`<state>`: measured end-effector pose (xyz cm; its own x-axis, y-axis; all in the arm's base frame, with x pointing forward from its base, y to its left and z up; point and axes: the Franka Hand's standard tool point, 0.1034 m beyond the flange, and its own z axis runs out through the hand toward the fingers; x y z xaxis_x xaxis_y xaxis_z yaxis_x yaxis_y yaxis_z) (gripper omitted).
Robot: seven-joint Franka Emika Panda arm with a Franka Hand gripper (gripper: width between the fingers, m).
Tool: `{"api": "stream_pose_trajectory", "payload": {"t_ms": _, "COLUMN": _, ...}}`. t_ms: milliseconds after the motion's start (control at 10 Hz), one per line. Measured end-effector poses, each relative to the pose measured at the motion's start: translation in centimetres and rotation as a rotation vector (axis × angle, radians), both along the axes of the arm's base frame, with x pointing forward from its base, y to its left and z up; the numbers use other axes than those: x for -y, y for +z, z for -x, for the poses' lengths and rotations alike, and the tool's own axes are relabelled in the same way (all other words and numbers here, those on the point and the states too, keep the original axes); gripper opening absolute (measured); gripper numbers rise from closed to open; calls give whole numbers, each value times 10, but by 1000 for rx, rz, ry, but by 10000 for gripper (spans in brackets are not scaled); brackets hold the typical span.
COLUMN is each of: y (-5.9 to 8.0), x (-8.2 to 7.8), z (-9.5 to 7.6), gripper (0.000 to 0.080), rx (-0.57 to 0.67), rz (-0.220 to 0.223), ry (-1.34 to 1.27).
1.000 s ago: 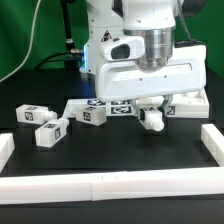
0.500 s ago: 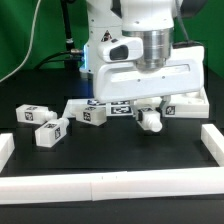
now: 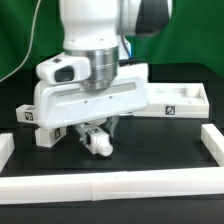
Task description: Assemble one leg
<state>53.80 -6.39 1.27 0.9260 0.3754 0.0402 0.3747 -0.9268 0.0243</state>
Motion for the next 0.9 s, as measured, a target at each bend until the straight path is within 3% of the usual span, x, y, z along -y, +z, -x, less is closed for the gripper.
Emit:
{"api": "stream_pose_trajectory", "payload": {"t_ms": 400, "y": 0, "x": 5, "z": -7, "gripper": 287, "rx": 9, "rz": 2, "ry": -6}}
{"api": "stream_pose_trajectory", "payload": {"t_ms": 500, "y": 0, "x": 5, "z": -6, "gripper": 357, "rx": 9, "rz": 2, "ry": -6}}
{"api": "stream_pose_trajectory", "payload": {"t_ms": 600, "y": 0, "x": 5, "z": -6, "gripper": 357, "rx": 5, "rz": 0, "ry": -12}}
{"api": "stream_pose_trajectory", "payload": {"t_ms": 700, "y": 9, "x": 1, "z": -3, "gripper": 540, "rx": -19, "rz": -10, "ry": -41}}
{"api": "stream_pose_trajectory", "payload": {"t_ms": 800, "y": 22, "x": -2, "z": 1, "gripper": 615, "rx": -11, "rz": -12, "ry": -41}}
{"api": "stream_pose_trajectory", "payload": {"t_ms": 900, "y": 30, "x": -5, "z": 11, "gripper": 615, "rx": -13, "rz": -16, "ry": -64}}
